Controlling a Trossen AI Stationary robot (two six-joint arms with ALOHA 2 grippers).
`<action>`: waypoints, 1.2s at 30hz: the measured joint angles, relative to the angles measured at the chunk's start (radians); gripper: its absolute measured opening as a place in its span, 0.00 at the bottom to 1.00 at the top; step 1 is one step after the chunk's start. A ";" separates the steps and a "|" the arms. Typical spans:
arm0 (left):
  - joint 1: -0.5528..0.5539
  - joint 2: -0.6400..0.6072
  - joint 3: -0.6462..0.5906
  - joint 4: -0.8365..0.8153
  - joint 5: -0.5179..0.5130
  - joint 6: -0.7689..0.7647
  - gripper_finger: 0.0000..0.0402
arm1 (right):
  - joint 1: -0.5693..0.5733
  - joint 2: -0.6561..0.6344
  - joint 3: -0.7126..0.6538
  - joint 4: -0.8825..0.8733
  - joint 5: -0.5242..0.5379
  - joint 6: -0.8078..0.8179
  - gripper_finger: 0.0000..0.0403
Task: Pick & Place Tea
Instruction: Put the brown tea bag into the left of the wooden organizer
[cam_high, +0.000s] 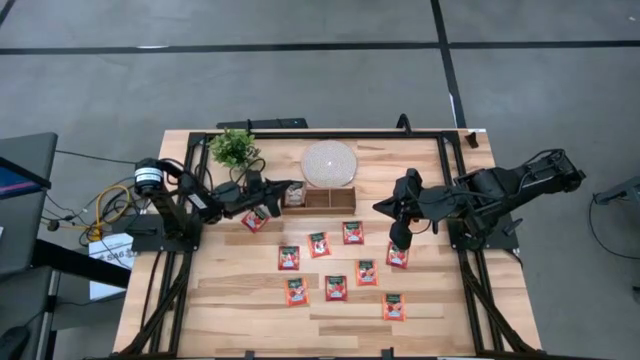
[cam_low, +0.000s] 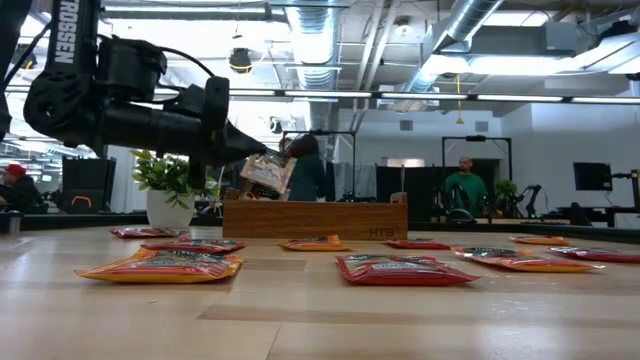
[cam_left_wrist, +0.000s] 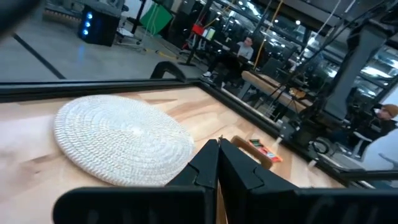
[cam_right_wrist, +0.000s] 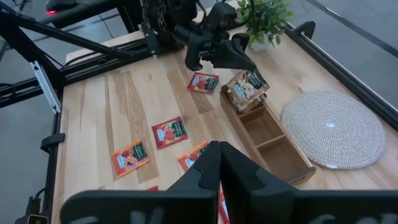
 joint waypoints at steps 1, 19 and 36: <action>0.000 0.000 0.000 -0.010 -0.002 0.000 0.00 | 0.000 0.000 0.000 0.000 0.000 0.000 0.00; -0.001 0.000 0.000 -0.087 -0.036 0.014 0.00 | 0.000 0.000 0.000 0.007 -0.001 0.000 0.00; -0.001 -0.001 0.024 -0.085 -0.036 -0.013 0.00 | 0.000 0.000 0.000 0.007 -0.001 0.000 0.00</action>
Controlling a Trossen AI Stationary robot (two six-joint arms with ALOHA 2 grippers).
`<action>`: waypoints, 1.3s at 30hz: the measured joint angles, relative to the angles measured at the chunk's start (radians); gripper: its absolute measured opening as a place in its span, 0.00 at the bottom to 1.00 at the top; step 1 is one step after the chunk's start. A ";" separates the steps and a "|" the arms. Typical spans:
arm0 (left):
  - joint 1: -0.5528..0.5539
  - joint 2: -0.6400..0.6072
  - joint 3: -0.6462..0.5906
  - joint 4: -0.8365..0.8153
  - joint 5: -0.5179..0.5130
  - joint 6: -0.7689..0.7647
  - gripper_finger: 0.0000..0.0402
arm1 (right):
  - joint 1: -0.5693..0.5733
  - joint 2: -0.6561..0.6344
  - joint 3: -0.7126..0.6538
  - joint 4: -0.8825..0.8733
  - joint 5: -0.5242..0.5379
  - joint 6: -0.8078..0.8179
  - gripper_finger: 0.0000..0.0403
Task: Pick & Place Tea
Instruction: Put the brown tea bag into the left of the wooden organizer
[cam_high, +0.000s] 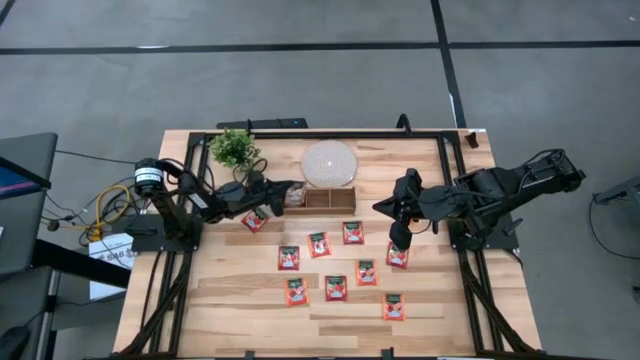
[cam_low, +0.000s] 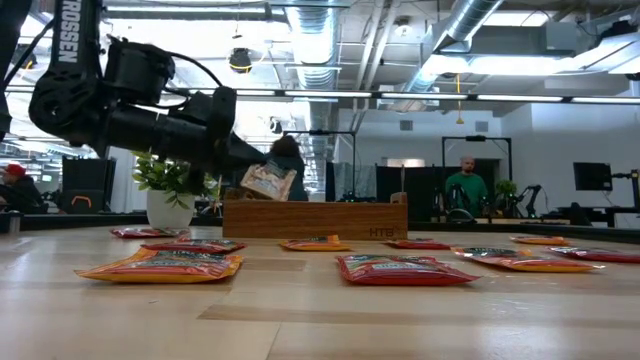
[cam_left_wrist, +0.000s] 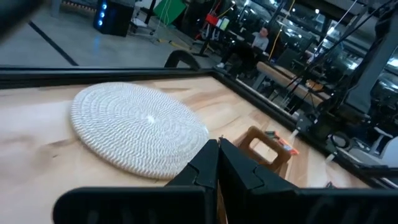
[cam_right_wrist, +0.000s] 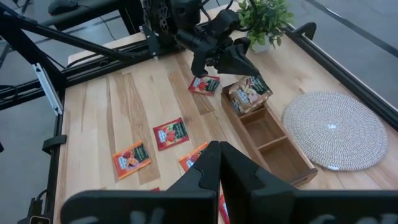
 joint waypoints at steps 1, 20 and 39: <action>0.000 0.000 0.005 0.000 0.000 0.007 0.00 | 0.000 0.000 0.000 0.000 0.000 0.000 0.00; 0.000 0.000 0.017 -0.067 -0.014 0.018 0.00 | 0.002 0.000 0.000 0.000 -0.001 0.000 0.00; 0.000 0.000 0.017 -0.068 -0.043 0.040 0.08 | 0.002 0.000 0.000 0.000 0.000 0.000 0.00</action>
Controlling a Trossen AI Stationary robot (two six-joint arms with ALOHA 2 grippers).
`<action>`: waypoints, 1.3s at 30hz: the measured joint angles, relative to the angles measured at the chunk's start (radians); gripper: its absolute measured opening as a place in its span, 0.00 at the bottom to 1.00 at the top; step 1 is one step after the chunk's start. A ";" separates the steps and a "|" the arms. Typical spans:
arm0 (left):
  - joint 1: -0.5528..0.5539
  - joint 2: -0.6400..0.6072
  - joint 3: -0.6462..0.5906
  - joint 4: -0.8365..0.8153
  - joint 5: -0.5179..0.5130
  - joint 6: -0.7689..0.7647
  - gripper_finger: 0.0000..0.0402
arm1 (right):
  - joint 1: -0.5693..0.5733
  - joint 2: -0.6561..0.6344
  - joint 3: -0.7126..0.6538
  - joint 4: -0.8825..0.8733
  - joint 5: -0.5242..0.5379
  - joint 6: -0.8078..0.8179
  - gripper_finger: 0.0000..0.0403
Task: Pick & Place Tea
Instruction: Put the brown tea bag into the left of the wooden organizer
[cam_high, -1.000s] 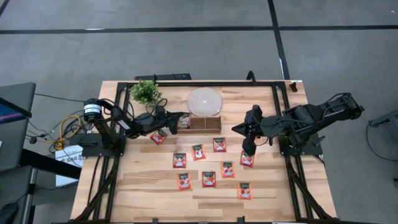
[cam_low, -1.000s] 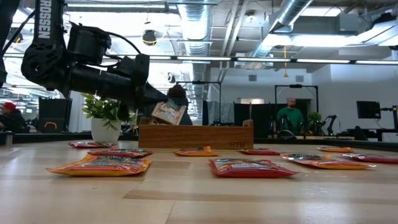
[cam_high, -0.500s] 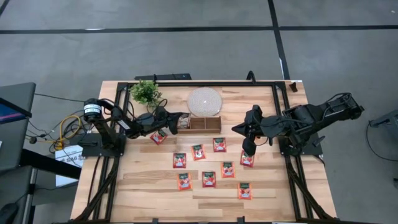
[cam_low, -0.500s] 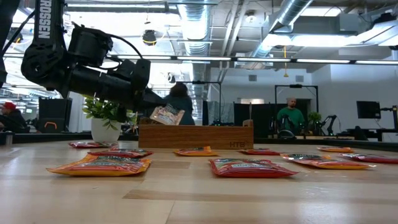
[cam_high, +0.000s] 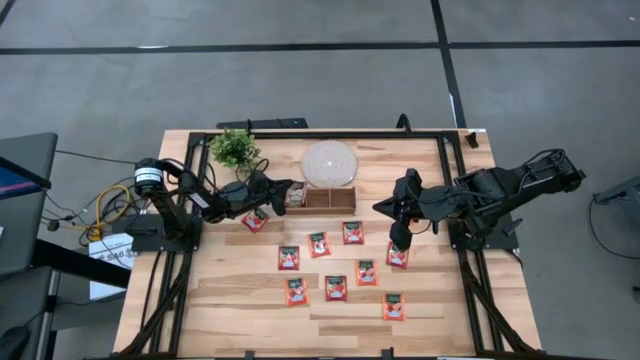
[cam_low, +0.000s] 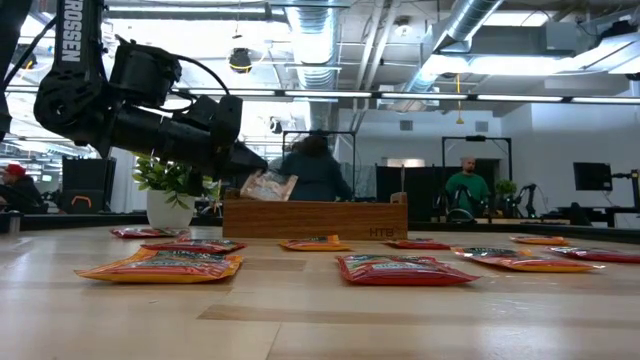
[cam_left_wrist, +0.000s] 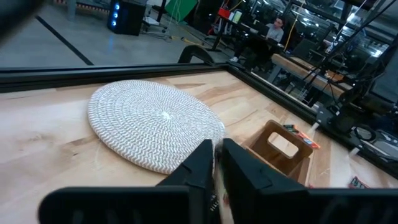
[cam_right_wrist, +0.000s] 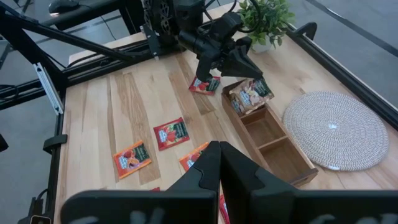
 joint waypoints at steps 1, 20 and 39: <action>0.000 0.000 0.000 0.000 0.000 0.000 0.10 | 0.000 0.000 0.000 0.000 0.000 0.000 0.00; 0.000 -0.017 0.006 0.052 0.010 0.053 0.22 | 0.000 0.000 0.000 0.000 -0.021 0.000 0.00; 0.000 -0.127 0.612 -1.227 -0.007 0.179 0.22 | 0.000 0.000 0.000 -0.015 -0.025 -0.009 0.00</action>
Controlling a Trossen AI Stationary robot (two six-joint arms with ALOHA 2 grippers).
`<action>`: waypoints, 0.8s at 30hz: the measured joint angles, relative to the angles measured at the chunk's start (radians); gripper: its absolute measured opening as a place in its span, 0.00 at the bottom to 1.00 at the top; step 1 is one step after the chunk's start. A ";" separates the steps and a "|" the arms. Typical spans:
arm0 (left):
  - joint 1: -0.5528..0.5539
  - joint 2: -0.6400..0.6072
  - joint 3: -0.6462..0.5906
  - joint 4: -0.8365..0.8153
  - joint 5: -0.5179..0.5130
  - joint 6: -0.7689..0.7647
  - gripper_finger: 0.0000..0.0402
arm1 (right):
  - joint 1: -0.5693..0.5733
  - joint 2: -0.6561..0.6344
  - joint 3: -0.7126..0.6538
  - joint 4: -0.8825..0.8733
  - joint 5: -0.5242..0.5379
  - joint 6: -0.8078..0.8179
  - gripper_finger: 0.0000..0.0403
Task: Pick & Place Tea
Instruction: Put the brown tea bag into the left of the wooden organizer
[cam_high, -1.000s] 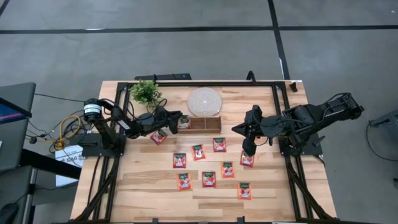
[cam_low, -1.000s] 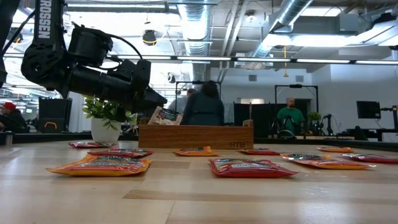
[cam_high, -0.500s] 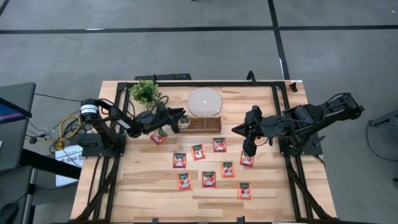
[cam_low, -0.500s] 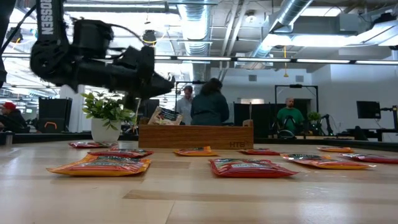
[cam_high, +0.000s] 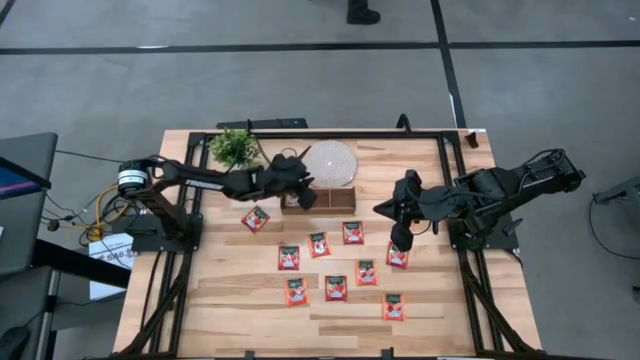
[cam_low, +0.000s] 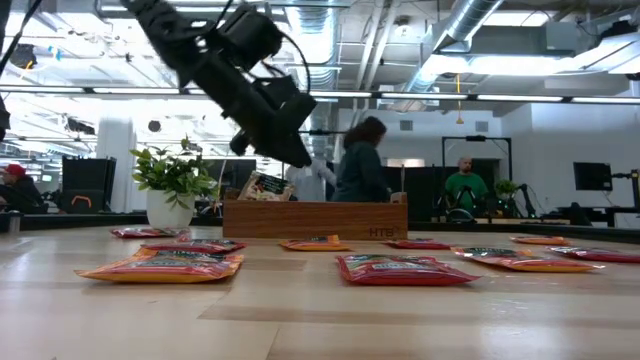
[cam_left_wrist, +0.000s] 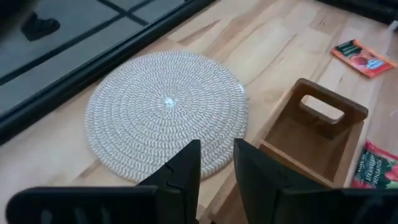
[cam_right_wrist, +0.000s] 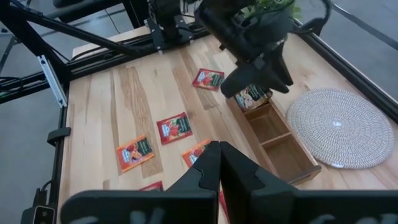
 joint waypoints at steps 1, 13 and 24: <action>0.000 0.000 0.022 -0.031 -0.001 -0.001 0.22 | 0.000 0.000 0.000 -0.006 -0.001 0.000 0.00; -0.007 0.000 0.068 -0.284 -0.004 -0.120 0.22 | 0.000 0.000 0.000 -0.046 -0.001 -0.024 0.00; -0.034 0.001 0.068 -0.315 -0.007 -0.147 0.22 | 0.000 0.000 0.000 -0.046 0.000 -0.027 0.00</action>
